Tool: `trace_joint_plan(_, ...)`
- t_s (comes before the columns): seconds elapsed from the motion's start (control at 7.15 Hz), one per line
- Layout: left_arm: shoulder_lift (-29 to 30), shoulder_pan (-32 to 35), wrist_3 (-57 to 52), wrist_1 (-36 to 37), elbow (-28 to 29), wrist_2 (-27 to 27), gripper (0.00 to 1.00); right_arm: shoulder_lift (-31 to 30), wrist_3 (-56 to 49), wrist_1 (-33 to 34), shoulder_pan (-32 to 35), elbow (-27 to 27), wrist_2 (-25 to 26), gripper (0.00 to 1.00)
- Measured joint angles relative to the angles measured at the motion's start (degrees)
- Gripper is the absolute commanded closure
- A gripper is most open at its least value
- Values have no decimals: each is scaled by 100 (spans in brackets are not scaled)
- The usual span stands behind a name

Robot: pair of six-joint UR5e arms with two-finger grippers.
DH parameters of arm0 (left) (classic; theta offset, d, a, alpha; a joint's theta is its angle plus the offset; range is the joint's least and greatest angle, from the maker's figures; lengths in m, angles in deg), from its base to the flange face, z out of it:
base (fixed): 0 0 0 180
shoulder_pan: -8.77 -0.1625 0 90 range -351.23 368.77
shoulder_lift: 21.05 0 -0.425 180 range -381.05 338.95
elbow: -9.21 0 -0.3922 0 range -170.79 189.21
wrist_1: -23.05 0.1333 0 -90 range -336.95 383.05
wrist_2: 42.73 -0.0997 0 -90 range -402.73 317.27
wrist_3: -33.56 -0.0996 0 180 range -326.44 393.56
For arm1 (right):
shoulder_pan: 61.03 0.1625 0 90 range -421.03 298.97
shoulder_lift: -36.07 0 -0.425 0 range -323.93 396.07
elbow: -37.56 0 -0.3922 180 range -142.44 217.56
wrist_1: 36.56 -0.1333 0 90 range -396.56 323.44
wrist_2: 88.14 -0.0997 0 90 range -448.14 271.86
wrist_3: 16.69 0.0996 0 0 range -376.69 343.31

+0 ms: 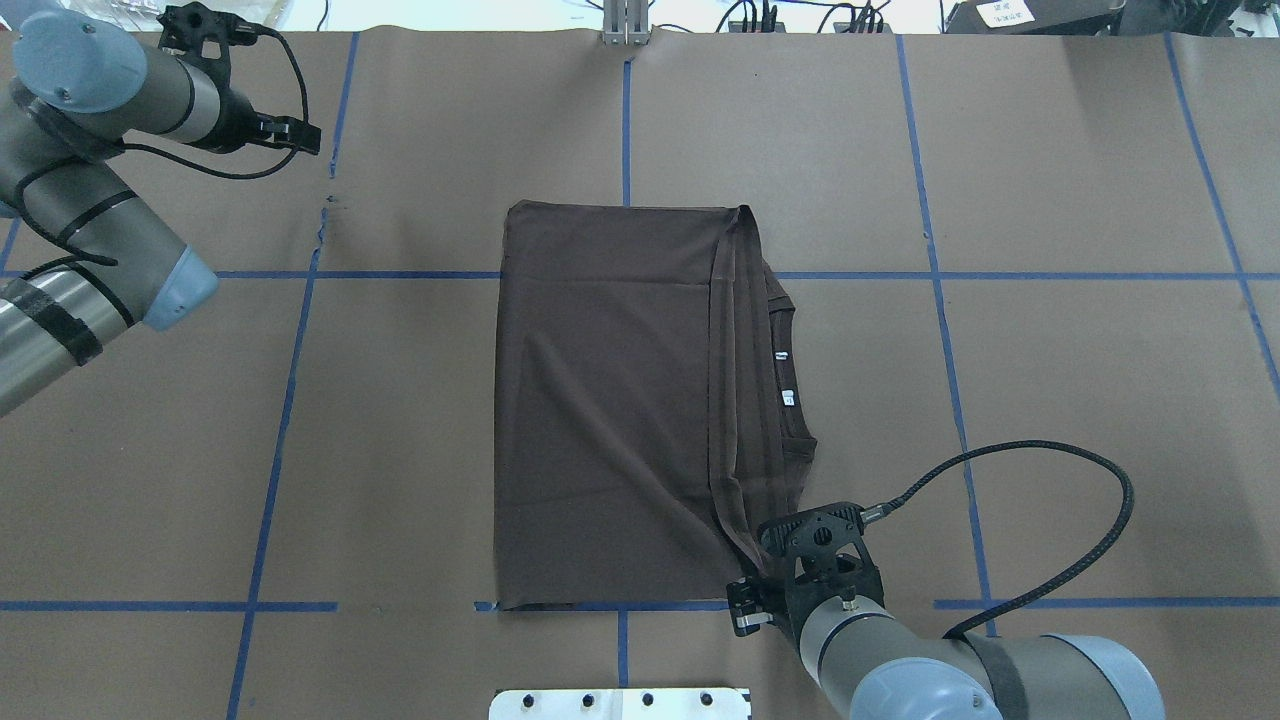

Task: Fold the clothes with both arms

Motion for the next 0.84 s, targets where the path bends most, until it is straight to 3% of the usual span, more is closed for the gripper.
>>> trace_joint_plan(0.14, 0, -3, -4, 0, 3, 0, 0, 198, -190, 0, 34, -131, -7, 16)
trace_joint_plan(0.28, 0, -4, -8, 0, 6, 0, 0, 356, -273, -2, 42, -286, -7, 64)
trace_joint_plan(0.56, 0, -4, -9, 0, 7, 0, 0, 485, -390, 11, 61, -390, -27, 73)
trace_joint_plan(0.84, -5, -13, -1, 0, 7, 0, 0, 464, -635, 43, 109, -379, -63, 72)
